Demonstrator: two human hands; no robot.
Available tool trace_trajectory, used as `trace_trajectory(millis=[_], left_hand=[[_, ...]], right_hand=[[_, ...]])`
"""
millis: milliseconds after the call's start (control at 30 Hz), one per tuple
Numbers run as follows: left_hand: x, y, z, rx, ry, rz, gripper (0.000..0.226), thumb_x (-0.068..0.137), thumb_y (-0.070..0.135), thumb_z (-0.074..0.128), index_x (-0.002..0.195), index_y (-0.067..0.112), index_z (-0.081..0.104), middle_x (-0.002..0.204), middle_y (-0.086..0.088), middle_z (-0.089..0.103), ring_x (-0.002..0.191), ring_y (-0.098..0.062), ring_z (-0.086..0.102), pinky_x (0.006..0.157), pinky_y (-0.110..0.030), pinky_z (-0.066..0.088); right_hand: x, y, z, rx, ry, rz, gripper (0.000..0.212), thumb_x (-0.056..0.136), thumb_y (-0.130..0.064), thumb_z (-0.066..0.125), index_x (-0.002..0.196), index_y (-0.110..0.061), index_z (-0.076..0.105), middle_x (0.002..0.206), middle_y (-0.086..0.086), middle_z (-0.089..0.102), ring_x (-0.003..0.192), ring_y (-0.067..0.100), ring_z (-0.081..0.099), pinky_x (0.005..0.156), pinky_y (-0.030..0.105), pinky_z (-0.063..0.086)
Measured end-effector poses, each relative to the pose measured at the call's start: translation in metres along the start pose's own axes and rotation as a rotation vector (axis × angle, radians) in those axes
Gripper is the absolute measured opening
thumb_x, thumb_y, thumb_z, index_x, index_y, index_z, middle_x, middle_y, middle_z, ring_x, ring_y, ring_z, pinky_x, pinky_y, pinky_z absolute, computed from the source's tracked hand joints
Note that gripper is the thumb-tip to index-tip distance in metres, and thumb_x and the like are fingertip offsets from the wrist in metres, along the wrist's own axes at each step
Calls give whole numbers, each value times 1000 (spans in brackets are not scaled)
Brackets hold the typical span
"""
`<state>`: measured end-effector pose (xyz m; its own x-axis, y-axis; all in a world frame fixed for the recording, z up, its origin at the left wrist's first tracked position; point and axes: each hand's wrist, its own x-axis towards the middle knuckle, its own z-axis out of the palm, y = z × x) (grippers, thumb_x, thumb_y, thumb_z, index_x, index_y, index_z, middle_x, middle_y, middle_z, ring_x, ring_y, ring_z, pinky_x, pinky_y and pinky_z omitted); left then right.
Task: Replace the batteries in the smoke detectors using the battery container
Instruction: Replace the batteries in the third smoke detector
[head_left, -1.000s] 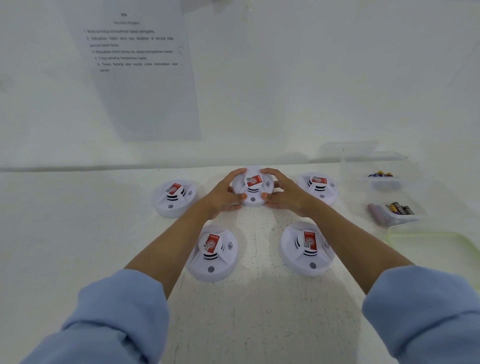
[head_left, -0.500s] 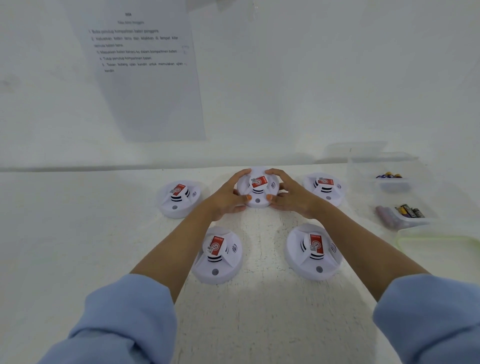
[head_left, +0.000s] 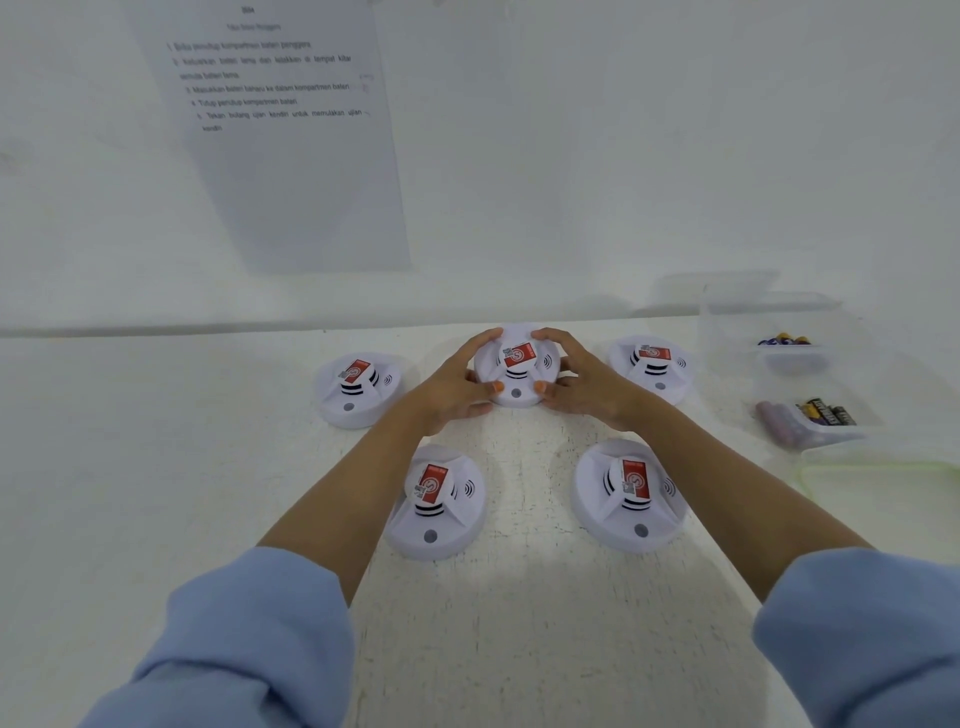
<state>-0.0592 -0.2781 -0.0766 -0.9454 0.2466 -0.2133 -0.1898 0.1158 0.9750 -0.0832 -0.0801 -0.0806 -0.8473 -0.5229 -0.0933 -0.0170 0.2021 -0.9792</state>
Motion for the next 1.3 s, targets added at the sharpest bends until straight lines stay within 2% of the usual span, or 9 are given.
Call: trace_trajectory(millis=[300, 733, 900, 1067, 1300], left_hand=[[-1, -1, 1, -9, 4, 19, 59, 89, 0, 57, 128, 39, 37, 116, -5, 50, 92, -11, 55, 74, -19, 53], [-1, -3, 0, -19, -6, 26, 60, 89, 1, 57, 132, 37, 36, 118, -6, 50, 93, -12, 55, 71, -16, 54], [-2, -4, 0, -14, 2, 22, 62, 89, 2, 58, 135, 36, 35, 118, -10, 51, 100, -18, 54, 72, -17, 54], [-1, -4, 0, -19, 2, 19, 62, 88, 1, 58, 136, 36, 35, 118, -9, 51, 98, -17, 54, 72, -17, 54], [-1, -5, 0, -14, 13, 28, 62, 89, 2, 57, 137, 34, 34, 120, -8, 51, 97, -15, 54, 71, -16, 54]], right_hand=[[-2, -1, 1, -8, 5, -9, 53, 88, -6, 58, 129, -28, 32, 111, 10, 50, 95, 22, 54, 69, 20, 53], [-3, -2, 3, -46, 14, -20, 52, 88, -7, 58, 127, -30, 32, 113, 13, 50, 94, 23, 54, 66, 18, 52], [-4, -4, 4, -62, 20, -10, 52, 89, -7, 58, 127, -30, 32, 105, 5, 53, 89, 20, 54, 67, 18, 51], [-5, -5, 5, -63, 24, -10, 52, 88, -7, 58, 129, -29, 32, 106, 6, 53, 90, 19, 55, 67, 18, 51], [-7, -8, 7, -58, 60, -33, 54, 89, -2, 56, 135, -18, 31, 102, -4, 52, 88, 13, 56, 63, 13, 52]])
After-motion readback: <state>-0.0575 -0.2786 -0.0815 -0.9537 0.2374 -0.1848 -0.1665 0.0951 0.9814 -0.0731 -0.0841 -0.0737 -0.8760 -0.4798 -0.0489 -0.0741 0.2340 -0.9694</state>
